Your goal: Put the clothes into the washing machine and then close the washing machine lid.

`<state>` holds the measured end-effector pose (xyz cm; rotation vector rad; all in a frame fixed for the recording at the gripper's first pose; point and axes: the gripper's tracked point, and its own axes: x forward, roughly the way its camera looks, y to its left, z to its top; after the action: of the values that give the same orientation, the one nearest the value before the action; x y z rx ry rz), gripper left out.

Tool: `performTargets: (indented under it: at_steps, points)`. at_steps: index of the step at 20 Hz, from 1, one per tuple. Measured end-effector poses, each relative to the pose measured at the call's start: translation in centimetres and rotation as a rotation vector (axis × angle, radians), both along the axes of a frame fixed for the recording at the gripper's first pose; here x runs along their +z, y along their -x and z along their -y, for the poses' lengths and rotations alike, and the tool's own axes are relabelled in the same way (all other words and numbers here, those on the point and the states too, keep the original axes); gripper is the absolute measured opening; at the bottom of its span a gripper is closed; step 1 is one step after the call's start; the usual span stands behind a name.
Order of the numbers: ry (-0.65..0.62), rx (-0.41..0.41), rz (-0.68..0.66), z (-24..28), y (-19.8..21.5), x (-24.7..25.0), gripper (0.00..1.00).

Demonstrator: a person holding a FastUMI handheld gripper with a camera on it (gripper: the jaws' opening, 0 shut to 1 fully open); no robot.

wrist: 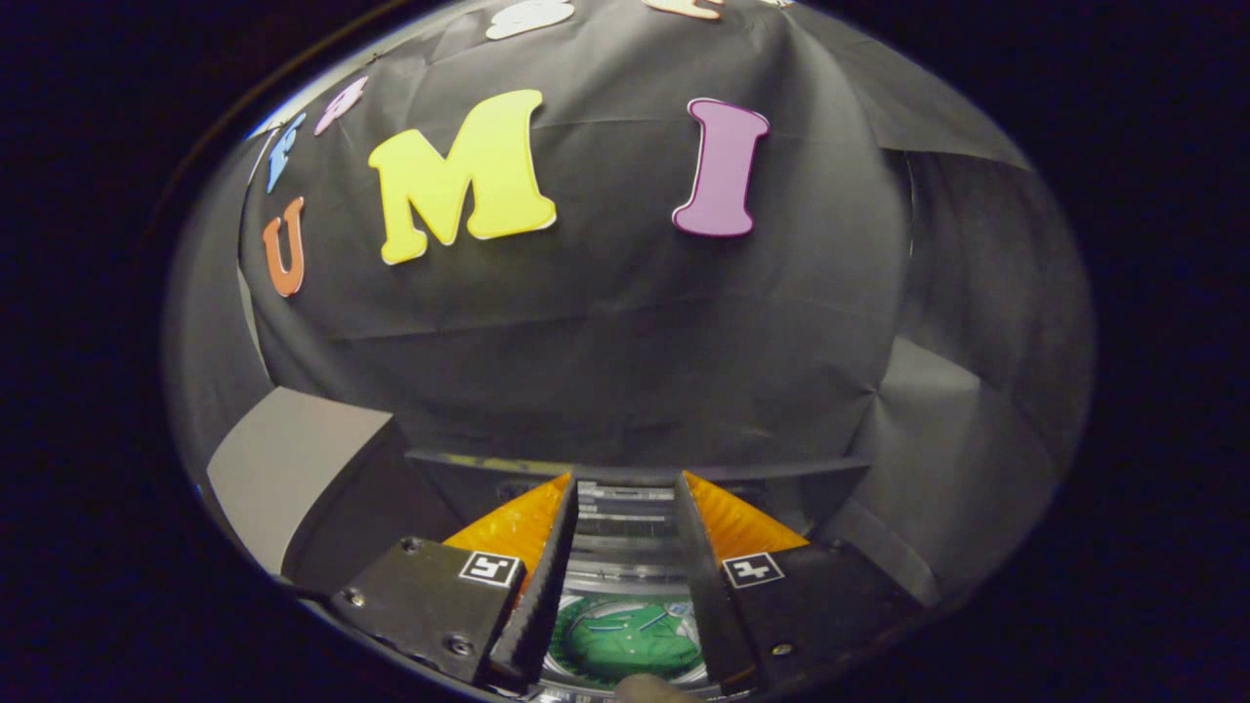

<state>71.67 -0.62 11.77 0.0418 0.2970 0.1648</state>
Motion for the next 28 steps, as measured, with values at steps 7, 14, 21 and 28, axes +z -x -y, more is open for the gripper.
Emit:
performTargets:
  at_steps: [7,14,21,28]
  points:
    - [0.004,-0.019,-0.024,-1.0,-4.4,0.3,0.62]
    - [0.021,-0.053,-0.034,-1.7,-6.9,-1.7,0.65]
    - [0.042,-0.089,0.040,-1.6,-6.1,-1.8,0.67]
    - [0.023,-0.095,0.127,-1.5,-5.4,-1.9,0.68]
